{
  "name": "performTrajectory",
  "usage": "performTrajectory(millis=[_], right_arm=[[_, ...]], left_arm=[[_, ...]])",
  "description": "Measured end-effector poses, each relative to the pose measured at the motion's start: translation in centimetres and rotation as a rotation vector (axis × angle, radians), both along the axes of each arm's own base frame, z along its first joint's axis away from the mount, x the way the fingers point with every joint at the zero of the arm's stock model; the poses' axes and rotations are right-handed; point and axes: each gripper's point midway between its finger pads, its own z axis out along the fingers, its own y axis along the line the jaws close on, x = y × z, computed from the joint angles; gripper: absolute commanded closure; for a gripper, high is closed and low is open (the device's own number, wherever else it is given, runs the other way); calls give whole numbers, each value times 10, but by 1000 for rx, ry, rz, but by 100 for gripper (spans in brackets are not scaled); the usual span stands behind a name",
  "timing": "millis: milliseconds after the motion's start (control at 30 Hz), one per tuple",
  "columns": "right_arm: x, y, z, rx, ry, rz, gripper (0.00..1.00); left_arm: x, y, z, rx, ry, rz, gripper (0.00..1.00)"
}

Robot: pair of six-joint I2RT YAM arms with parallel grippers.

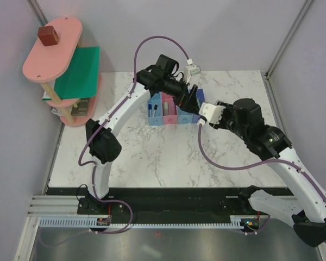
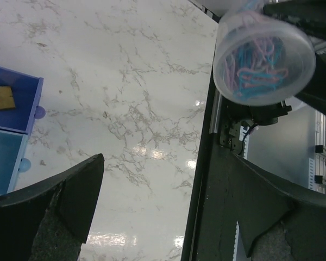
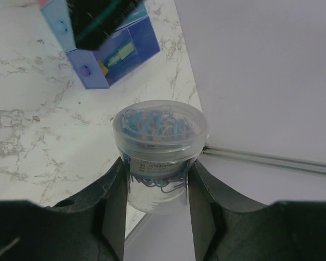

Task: Sort the stationery into containers
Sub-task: Move the storage box to the center of the board.

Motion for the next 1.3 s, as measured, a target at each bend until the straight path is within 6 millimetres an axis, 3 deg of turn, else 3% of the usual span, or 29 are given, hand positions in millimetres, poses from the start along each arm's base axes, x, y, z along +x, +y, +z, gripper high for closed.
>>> performTrajectory(millis=[233, 600, 800, 967, 1300], right_arm=[[-3, 36, 3, -31, -13, 43, 87], [2, 31, 12, -52, -43, -8, 87], [2, 30, 13, -55, -50, -17, 88], [4, 30, 16, -47, -65, -24, 87], [5, 30, 17, -40, -75, -29, 88]], left_arm=[[16, -15, 12, -75, -32, 29, 0], [25, -29, 28, -151, -48, 44, 0], [16, -31, 30, -187, -32, -10, 0], [-5, -26, 26, -195, 15, -65, 0], [-19, -26, 46, -272, -16, -139, 0]])
